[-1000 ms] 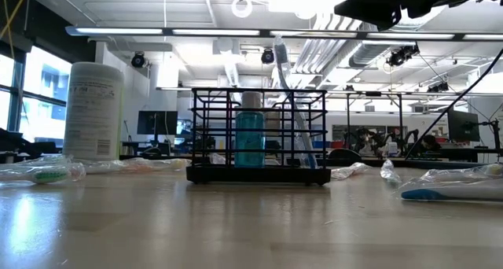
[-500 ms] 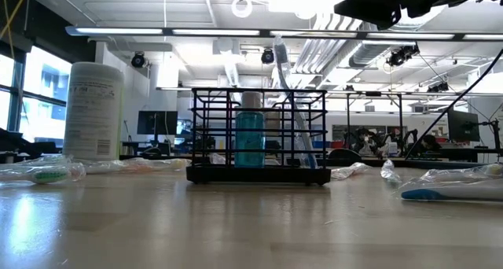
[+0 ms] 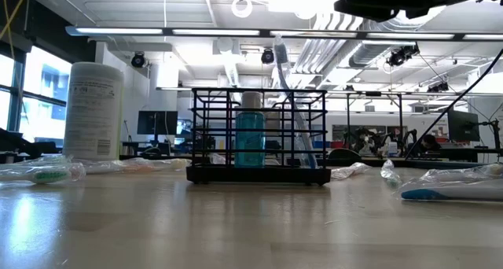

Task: Pick & Place toothbrushing station
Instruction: Put the blue mouthwash into the black wire organizer

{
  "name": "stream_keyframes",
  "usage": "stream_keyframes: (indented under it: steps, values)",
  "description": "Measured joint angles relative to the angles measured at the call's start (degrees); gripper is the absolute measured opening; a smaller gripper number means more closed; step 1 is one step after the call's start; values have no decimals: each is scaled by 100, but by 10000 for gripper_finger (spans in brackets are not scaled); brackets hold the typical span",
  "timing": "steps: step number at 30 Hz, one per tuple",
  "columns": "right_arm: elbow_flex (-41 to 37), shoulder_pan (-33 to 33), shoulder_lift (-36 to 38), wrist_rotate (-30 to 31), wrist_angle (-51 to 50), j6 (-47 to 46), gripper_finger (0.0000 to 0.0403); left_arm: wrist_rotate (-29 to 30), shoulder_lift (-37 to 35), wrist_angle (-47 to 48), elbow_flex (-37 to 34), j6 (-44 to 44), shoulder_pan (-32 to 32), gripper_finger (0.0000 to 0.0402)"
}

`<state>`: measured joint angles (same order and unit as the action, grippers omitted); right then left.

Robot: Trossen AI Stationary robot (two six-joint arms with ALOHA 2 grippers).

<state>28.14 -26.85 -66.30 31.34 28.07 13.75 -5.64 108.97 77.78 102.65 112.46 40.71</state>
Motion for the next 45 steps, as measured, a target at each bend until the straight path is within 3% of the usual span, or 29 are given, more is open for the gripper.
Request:
stream_keyframes:
  steps: [4,11,15,32,45]
  values:
    - [0,0,0,-77,-199,-19,228,-3,0,36,0,627,43,254]
    - [0,0,0,-328,-422,-218,228,-158,-9,-340,-422,766,57,253]
    - [0,0,0,-327,-424,-326,228,-432,-9,-330,-700,767,56,253]
    - [0,-2,0,-324,-404,-355,228,-470,-8,-1460,-1486,249,28,253]
    - [0,-2,0,-322,-421,-353,228,-399,-7,-1445,-1515,191,19,253]
